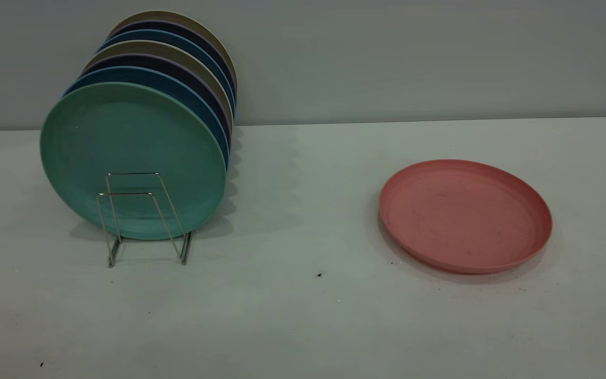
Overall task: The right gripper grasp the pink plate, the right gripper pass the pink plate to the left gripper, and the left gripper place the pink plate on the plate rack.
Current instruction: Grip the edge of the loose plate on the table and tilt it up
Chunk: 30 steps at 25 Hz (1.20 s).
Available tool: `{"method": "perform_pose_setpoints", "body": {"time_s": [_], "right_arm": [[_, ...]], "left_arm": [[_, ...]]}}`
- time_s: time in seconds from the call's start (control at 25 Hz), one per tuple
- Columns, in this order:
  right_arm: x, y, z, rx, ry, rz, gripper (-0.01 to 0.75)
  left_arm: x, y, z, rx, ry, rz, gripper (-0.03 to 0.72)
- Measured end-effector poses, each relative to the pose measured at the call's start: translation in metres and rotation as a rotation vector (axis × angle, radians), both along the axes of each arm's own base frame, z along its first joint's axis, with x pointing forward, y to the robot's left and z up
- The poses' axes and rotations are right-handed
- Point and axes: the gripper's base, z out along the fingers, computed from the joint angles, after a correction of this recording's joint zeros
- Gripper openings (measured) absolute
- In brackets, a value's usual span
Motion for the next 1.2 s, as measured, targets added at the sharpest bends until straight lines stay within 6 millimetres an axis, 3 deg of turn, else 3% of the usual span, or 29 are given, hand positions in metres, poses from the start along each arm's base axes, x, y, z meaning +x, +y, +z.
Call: {"method": "perform_pose_setpoints", "body": {"time_s": [0.92,1.08,1.2], "right_arm": [[0.001,0.000,0.001,-0.001,0.006,-0.001,0.363],[0.018,0.003,0.015,0.056,-0.058,0.006,0.347],[0.041,0.008,0.028,0.108,-0.128,0.028,0.347]], "left_arm": [[0.000,0.001,0.000,0.027,0.000,-0.010,0.476],[0.001,0.001,0.003,0.027,-0.025,-0.008,0.476],[0.006,0.000,0.013,0.003,-0.145,-0.002,0.476]]}}
